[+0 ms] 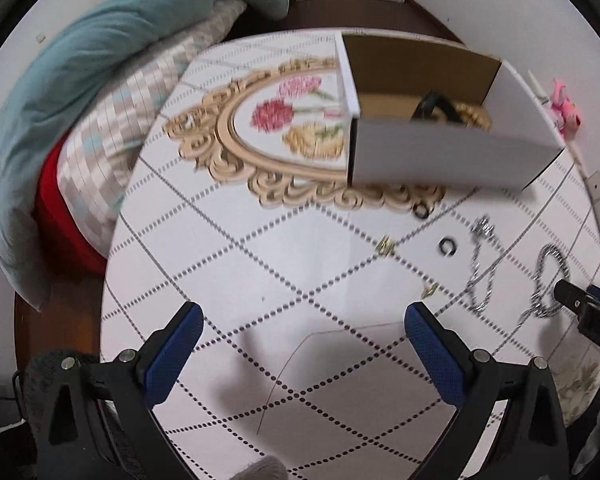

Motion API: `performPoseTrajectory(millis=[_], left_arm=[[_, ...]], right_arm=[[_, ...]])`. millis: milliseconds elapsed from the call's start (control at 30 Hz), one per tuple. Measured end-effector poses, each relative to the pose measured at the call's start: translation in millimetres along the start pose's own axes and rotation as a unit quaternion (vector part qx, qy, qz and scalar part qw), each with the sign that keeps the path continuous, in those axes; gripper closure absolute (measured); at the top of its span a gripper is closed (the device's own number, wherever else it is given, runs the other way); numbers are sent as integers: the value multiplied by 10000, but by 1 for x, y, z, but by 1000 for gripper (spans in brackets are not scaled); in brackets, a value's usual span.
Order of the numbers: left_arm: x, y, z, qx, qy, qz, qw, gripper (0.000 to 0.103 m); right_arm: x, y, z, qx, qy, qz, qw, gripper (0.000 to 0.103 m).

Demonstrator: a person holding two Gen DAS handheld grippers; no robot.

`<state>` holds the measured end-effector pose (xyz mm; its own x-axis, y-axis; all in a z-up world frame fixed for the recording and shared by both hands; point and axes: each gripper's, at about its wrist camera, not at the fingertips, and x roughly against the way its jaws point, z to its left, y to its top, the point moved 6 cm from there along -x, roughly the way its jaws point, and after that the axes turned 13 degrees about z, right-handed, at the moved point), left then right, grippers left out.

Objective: Organize jewelry
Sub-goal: 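Grasp the silver chain bracelet with the right tool while the left tool grasps the thin silver chain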

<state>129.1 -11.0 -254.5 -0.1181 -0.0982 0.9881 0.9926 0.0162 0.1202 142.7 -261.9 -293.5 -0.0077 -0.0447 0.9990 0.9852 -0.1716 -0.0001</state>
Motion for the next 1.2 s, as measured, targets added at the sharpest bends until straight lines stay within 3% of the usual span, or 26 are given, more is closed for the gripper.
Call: performPoseTrajectory(millis=[167,233,433,567,667,733,867,967,1033,1100,1200], left_arm=[[-13,-5,-8,-14,-72,152,9999,0],[-12,-6,-15,-92,-128,132,9998,0],[0,-9,-44,-314,-474,74,9984,1],[-1,-9,-72,-362,-967,316,9942,1],[-7,-5,-91,-468,-1053,399,9925,5],[-11,-5,-103,-601,-949,439,9927,18],[-13,-3,-117,-814,-591,263,9946,29],[-6,0,-125,-949,-618,58,9935,58],[-6,5,-128,-1095,-621,-11,9920,89],[-5,7,-131,-1223,-621,-25,9905,99],[-8,15,-122,-1208,-673,12,9904,101]], right_arm=[[2,-2,9,252,-265,-326,9988,54],[4,-3,11,322,-288,-394,9983,94],[8,-1,-7,89,-151,-390,9991,95],[10,-1,-19,-118,-62,-394,9991,95],[10,-1,-19,-138,-68,-408,9990,95],[10,-1,-20,-186,-41,-418,9989,95],[10,1,-21,-274,58,-408,9988,95],[9,3,-23,-303,100,-410,9986,95],[9,3,-22,-310,102,-409,9986,94],[9,2,-23,-314,115,-402,9986,94],[9,2,-25,-355,188,-376,9985,94]])
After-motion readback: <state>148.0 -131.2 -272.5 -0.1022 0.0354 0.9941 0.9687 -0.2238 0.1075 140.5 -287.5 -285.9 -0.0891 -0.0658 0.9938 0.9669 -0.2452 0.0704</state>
